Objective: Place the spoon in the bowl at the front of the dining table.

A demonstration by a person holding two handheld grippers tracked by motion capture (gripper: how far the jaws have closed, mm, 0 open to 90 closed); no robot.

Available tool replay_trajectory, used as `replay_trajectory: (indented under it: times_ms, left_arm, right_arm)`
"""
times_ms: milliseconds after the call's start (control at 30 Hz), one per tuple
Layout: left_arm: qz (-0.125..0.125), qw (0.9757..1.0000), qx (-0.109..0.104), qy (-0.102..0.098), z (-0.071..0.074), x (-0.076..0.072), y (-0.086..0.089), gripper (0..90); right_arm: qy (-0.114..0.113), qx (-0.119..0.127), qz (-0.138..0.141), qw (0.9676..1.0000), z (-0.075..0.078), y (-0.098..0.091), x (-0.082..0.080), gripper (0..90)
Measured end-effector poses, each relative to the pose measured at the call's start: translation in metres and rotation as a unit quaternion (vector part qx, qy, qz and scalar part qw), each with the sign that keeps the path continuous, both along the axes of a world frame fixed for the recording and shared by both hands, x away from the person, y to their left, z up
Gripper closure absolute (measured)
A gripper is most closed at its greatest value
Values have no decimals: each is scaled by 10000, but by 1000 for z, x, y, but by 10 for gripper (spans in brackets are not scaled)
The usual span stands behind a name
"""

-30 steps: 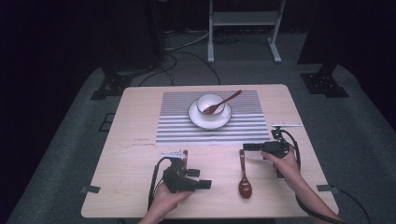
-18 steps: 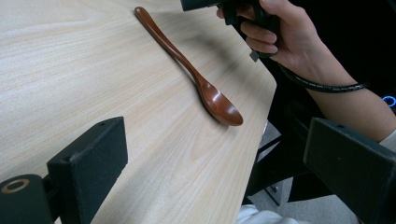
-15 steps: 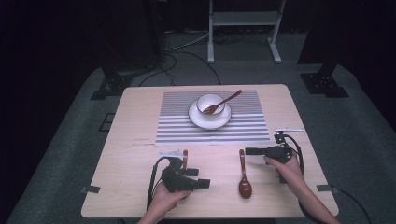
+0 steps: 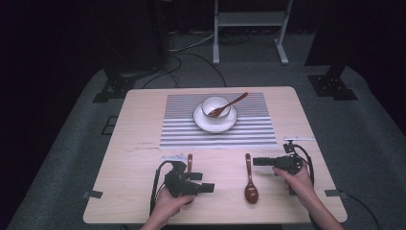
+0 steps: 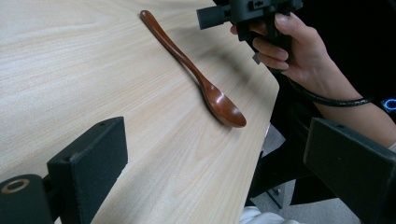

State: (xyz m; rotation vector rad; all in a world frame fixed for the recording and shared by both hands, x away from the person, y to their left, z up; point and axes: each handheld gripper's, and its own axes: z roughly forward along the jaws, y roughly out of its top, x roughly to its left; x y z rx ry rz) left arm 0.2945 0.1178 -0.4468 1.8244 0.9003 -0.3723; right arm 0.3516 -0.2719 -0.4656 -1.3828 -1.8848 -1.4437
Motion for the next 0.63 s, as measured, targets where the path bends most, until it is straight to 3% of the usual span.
replay_trajectory:
  times_ms: [433,633]
  left_arm:
    - [68,10000,-14,-24,1,0,1,51]
    - [74,10000,-15,-43,1,0,2,51]
  right_arm:
    - [-142,15,40,9999,0,0,-13,347]
    - [-152,164,-28,9997,-6,-3,-20,346]
